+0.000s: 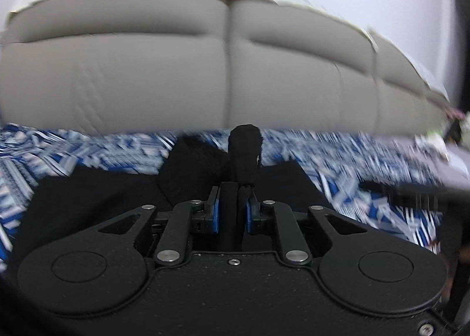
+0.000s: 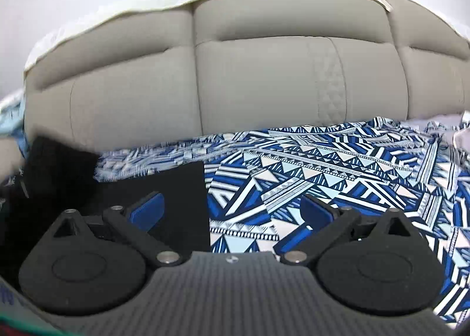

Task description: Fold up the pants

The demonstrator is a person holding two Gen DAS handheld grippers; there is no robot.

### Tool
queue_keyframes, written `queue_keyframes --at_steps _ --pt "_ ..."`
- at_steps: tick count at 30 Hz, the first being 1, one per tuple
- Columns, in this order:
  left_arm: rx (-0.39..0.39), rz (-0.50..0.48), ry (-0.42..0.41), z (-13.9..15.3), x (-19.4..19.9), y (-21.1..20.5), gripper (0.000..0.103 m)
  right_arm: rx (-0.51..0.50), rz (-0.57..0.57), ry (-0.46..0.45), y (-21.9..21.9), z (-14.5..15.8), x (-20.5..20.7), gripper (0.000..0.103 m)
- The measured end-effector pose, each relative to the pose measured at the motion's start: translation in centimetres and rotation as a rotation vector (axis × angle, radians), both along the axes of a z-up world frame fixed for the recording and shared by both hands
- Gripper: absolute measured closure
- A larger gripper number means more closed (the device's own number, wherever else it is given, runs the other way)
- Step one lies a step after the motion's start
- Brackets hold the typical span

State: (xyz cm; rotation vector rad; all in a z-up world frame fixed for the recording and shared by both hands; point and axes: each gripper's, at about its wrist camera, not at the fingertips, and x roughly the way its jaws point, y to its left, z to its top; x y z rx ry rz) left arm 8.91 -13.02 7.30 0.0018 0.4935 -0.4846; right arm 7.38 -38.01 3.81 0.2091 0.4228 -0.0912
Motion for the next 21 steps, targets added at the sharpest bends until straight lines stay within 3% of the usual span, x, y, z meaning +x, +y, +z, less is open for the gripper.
queue_keyframes --at_steps 6,8,13,16,19,21 --pt "0.143 -0.123 0.012 -2.5 -3.3 -3.3 0.077 0.160 0.078 0.004 -0.9 -0.6 0.2 0.000" --pt "0.142 -0.171 0.013 -2.6 -4.5 -3.5 0.066 0.204 0.132 -0.007 -0.5 -0.6 0.1 0.000" --pt "0.085 -0.240 0.030 -1.5 -7.4 -1.2 0.056 0.273 0.223 0.018 0.8 -0.9 0.6 0.000" --pt "0.083 -0.220 0.015 -0.4 -8.8 1.4 0.055 0.260 0.245 0.054 2.2 -1.3 1.0 0.000" --pt "0.035 -0.127 0.005 1.1 -8.6 5.2 0.057 0.248 0.274 0.087 3.7 -1.9 0.5 0.000" --pt "0.029 -0.032 -0.024 1.7 -8.4 7.7 0.070 0.258 0.294 0.105 5.1 -2.6 -0.3 0.000"
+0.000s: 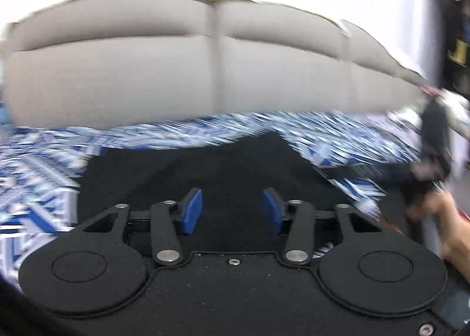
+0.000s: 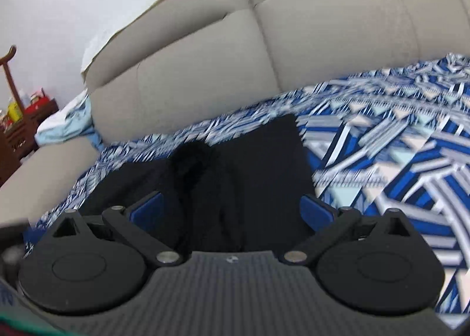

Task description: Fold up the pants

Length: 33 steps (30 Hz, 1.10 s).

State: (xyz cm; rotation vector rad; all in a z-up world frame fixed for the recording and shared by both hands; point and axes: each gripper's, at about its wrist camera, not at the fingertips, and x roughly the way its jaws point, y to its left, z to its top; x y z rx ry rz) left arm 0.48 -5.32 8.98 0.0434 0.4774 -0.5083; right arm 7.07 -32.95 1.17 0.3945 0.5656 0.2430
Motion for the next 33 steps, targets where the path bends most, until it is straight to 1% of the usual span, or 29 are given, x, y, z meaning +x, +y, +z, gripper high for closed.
queue_keyframes --at_steps 1,2,4,6,7,8,9,10,11,13,15,17,18,19,21,24,26,28,30,32,33 --pt "0.024 0.035 -0.022 0.0 0.0 0.8 0.078 0.002 0.004 0.005 0.6 -0.3 -0.4 0.000" --pt "0.063 0.068 -0.034 -0.2 0.1 1.3 0.079 0.001 0.005 0.009 1.4 -0.6 -0.9 0.000" --pt "0.119 0.112 -0.029 -0.9 0.3 2.1 0.079 -0.007 0.010 0.011 2.9 -1.3 -1.9 0.001" --pt "0.132 0.140 0.002 -2.1 0.7 2.6 0.079 -0.041 0.021 -0.013 4.5 -1.5 -3.1 0.004" --pt "0.133 0.156 0.032 -2.9 1.0 2.9 0.079 -0.057 0.036 -0.022 5.1 -1.6 -3.5 0.009" --pt "0.136 0.169 0.066 -3.7 1.3 3.2 0.079 -0.058 0.045 -0.028 5.6 -1.6 -3.6 0.011" --pt "0.138 0.182 0.107 -4.6 1.7 3.5 0.079 -0.047 0.048 -0.032 5.9 -1.7 -3.6 0.014" --pt "0.127 0.191 0.124 -5.3 1.8 3.7 0.079 -0.024 0.044 -0.036 6.0 -1.7 -3.5 0.016" --pt "0.113 0.195 0.103 -5.5 1.5 4.1 0.079 0.000 0.032 -0.040 5.9 -1.8 -3.3 0.017" --pt "0.099 0.192 0.110 -5.5 1.3 4.2 0.078 0.058 0.002 -0.044 5.4 -2.0 -2.8 0.021" --pt "0.067 0.171 0.131 -5.6 1.6 4.1 0.078 0.103 -0.027 -0.044 5.0 -2.2 -2.1 0.026" --pt "0.043 0.152 0.155 -6.0 2.0 3.9 0.078 0.114 -0.031 -0.047 4.9 -2.2 -1.2 0.029" --pt "0.041 0.155 0.150 -6.1 1.9 3.8 0.077 0.109 -0.035 -0.046 4.9 -2.2 -0.9 0.035" --pt "0.049 0.155 0.141 -6.2 1.7 3.6 0.077 0.095 -0.042 -0.040 5.0 -2.1 -0.5 0.048" --pt "0.053 0.159 0.140 -6.0 1.5 3.3 0.077 0.034 -0.069 -0.032 5.4 -2.0 -0.3 0.070" --pt "0.001 0.149 0.164 -5.0 1.5 3.4 0.078 -0.016 -0.075 -0.083 5.9 -1.4 -1.0 0.076" --pt "-0.023 0.155 0.144 -4.0 1.5 3.7 0.078 -0.120 -0.122 -0.165 6.3 -0.6 -2.4 0.077" --pt "-0.024 0.165 0.104 -2.9 1.9 3.8 0.078 -0.224 -0.173 -0.206 6.5 -0.3 -3.5 0.077" --pt "-0.010 0.174 0.081 -2.3 2.9 3.6 0.078 -0.285 -0.205 -0.170 6.3 -0.7 -3.5 0.076" --pt "0.011 0.189 0.078 -2.1 4.4 3.3 0.078 -0.282 -0.229 -0.101 5.5 -1.4 -3.1 0.074" --pt "0.021 0.198 0.081 -2.1 5.2 3.0 0.078 -0.273 -0.234 -0.088 5.1 -1.6 -3.1 0.072"
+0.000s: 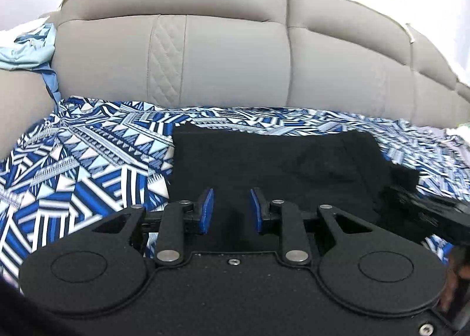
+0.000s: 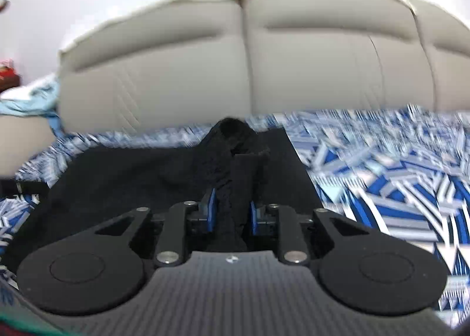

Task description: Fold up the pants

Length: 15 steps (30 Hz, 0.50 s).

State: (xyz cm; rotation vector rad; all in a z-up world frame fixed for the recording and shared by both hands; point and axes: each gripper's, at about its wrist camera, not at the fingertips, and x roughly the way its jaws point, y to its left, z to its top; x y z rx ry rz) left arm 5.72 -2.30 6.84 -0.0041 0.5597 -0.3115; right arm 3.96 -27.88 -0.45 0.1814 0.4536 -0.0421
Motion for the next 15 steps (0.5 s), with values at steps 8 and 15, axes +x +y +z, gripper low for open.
queue_keyframes --at_steps 8,15 --pt "0.091 0.096 0.006 -0.6 5.7 -1.5 0.078 -0.149 -0.119 -0.079 -0.4 1.7 -0.1 0.021" --pt "0.146 0.150 0.053 -1.1 10.0 -2.2 0.070 -0.121 0.105 -0.034 -1.4 3.9 6.0 0.000"
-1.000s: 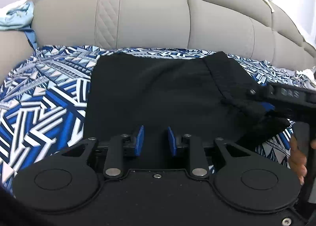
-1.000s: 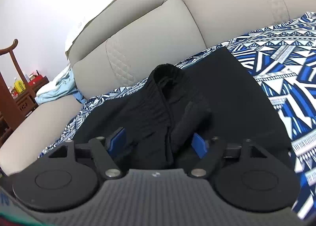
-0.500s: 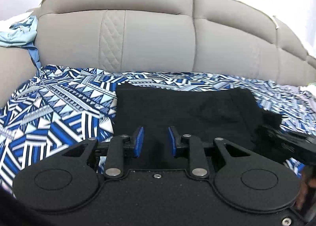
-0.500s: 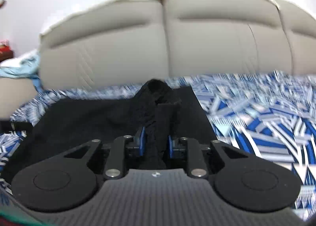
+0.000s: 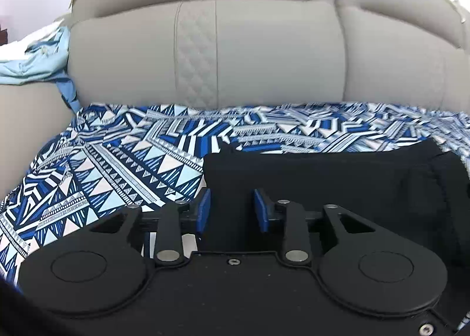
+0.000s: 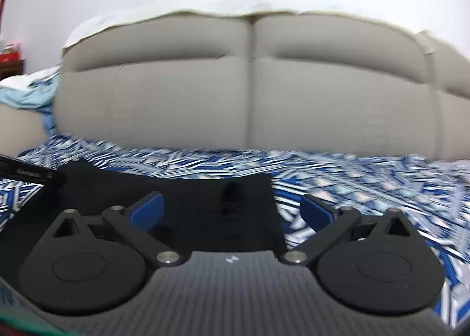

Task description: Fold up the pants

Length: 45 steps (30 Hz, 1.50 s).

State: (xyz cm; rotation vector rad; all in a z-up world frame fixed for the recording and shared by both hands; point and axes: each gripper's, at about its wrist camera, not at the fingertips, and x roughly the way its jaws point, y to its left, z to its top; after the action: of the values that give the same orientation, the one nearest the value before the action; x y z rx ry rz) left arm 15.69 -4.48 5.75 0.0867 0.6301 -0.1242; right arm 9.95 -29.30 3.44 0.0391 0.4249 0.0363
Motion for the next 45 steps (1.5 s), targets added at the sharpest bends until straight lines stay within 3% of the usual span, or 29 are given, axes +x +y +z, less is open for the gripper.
queue_keyframes --at_steps 3,5,6,9,11,12,13,18,22,26,27,28,33,38,45 --pt "0.007 0.004 0.015 -0.7 1.0 -0.4 0.066 0.026 0.041 0.091 -0.3 -0.8 3.2 0.001" --pt "0.013 0.006 0.015 -1.0 1.3 -0.6 0.063 0.061 0.089 0.158 -0.4 -1.6 4.6 0.009" --pt "0.018 0.006 0.014 -1.2 1.5 -0.8 0.062 0.092 0.103 0.190 -0.5 -2.1 5.0 0.021" --pt "0.026 0.008 0.010 -1.4 2.0 -1.1 0.060 0.133 0.090 0.196 -1.0 -2.7 5.1 0.034" --pt "0.024 0.010 0.006 -1.4 2.4 -1.2 0.059 0.116 0.054 0.151 -1.1 -2.2 4.9 0.051" --pt "0.020 0.004 0.000 -1.3 2.5 -1.3 0.058 0.108 0.044 0.136 -1.1 -2.1 4.9 0.066" --pt "0.020 -0.002 -0.003 -1.3 2.7 -1.6 0.058 0.097 0.024 0.121 -1.2 -2.0 5.0 0.066" --pt "0.053 -0.016 -0.029 -0.9 3.2 -2.7 0.057 0.035 -0.028 0.084 -1.1 -2.0 5.0 0.066" --pt "0.025 -0.025 -0.047 -0.1 2.7 -2.1 0.056 -0.049 -0.078 0.028 -0.7 -1.8 4.8 0.066" --pt "0.010 -0.014 -0.057 0.4 1.9 -0.7 0.049 -0.057 -0.125 0.059 -1.5 -2.2 5.3 0.064" --pt "0.000 -0.017 -0.052 0.4 1.7 -0.3 0.048 -0.055 -0.133 0.066 -1.8 -2.2 5.4 0.058" --pt "-0.013 -0.022 -0.039 0.4 1.7 0.2 0.046 -0.052 -0.137 0.080 -2.0 -2.3 5.6 0.042" --pt "-0.118 -0.059 0.057 0.0 2.1 2.2 0.038 0.058 -0.139 0.121 -4.4 -2.4 5.9 0.022" --pt "-0.237 -0.095 0.148 -0.7 3.1 3.1 0.034 0.138 -0.107 0.163 -6.6 -3.0 6.6 0.014" --pt "-0.306 -0.096 0.174 -1.7 4.4 3.6 0.026 0.210 -0.041 0.205 -8.0 -3.8 6.8 0.007"
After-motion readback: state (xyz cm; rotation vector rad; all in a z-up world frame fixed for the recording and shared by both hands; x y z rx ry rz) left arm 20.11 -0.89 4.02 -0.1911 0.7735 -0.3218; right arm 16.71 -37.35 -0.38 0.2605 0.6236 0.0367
